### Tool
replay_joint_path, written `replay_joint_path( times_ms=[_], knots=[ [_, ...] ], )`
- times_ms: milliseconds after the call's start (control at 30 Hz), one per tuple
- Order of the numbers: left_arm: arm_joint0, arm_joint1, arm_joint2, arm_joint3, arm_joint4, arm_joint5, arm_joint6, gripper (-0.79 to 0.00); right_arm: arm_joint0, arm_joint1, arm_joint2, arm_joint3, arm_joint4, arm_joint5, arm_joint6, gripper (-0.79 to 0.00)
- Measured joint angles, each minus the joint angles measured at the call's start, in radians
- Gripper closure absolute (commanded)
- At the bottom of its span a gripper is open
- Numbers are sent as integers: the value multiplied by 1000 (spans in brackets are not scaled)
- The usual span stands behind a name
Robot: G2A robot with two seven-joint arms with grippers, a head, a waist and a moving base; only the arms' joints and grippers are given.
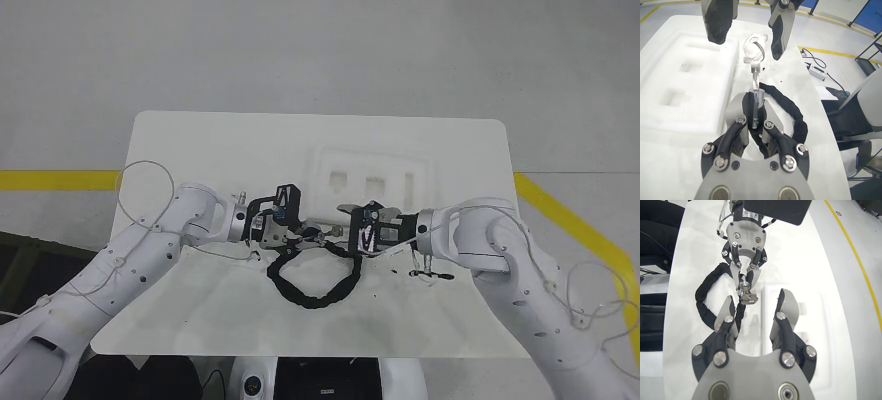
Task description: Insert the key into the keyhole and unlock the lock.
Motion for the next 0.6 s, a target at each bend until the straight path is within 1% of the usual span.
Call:
replay_joint_path(
  times_ms=[133, 200, 333, 600],
  knots=[
    [-5, 2, 7, 1, -3, 0, 6, 0, -6, 3, -1, -11, -20, -1, -14, -357],
    [-8, 3, 11, 1, -3, 0, 9, 0, -7, 4, -2, -13, -26, -4, -23, -314],
    [-12, 4, 18, 1, -4, 0, 14, 0, -6, 6, -10, -16, -38, -4, -36, -169],
    [-22, 5, 31, 2, -7, 0, 19, 0, 1, 7, -27, -14, -49, 2, -56, -58]
  ],
)
